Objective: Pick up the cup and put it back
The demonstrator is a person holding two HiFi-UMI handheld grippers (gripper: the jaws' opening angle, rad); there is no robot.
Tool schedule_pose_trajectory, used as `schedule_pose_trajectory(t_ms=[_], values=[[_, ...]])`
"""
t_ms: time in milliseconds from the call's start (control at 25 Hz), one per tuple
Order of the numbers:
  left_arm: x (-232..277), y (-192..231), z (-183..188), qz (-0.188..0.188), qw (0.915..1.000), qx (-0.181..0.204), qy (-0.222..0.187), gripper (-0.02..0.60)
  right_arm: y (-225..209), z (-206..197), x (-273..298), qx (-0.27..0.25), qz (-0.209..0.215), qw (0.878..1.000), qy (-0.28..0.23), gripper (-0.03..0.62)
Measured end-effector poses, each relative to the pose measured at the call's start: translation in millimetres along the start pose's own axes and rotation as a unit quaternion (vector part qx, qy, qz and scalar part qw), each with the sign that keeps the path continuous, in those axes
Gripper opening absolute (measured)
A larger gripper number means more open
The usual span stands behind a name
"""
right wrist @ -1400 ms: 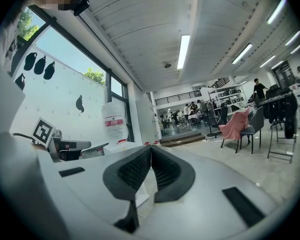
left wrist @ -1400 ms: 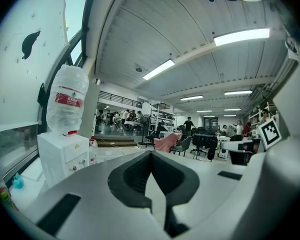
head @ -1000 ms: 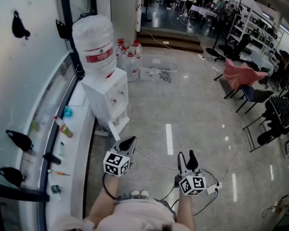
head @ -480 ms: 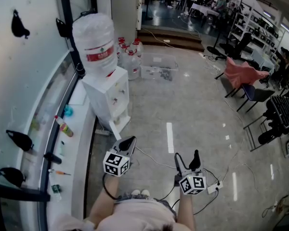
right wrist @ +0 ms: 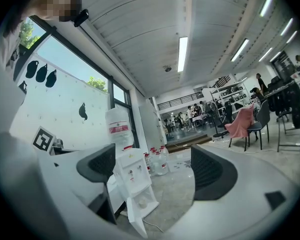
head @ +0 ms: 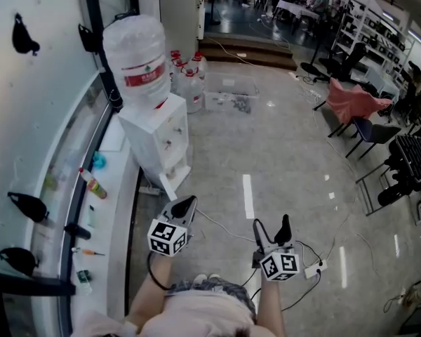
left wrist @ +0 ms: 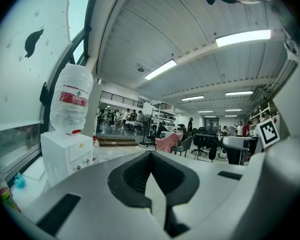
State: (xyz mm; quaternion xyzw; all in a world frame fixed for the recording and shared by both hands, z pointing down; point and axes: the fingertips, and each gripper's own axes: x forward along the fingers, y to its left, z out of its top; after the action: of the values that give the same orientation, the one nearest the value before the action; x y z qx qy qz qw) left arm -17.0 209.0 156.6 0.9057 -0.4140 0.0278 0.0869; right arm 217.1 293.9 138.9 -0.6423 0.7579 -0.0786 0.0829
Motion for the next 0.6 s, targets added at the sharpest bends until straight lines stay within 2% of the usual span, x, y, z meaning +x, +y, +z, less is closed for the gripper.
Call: schedule_pose_trajectory(t_ms=[600], values=[[5, 27, -4, 0.0, 0.9999, 0.006, 0.01, 0.025, 9, -19, 31, 0.01, 0.005, 1.0, 0.006, 0.465]])
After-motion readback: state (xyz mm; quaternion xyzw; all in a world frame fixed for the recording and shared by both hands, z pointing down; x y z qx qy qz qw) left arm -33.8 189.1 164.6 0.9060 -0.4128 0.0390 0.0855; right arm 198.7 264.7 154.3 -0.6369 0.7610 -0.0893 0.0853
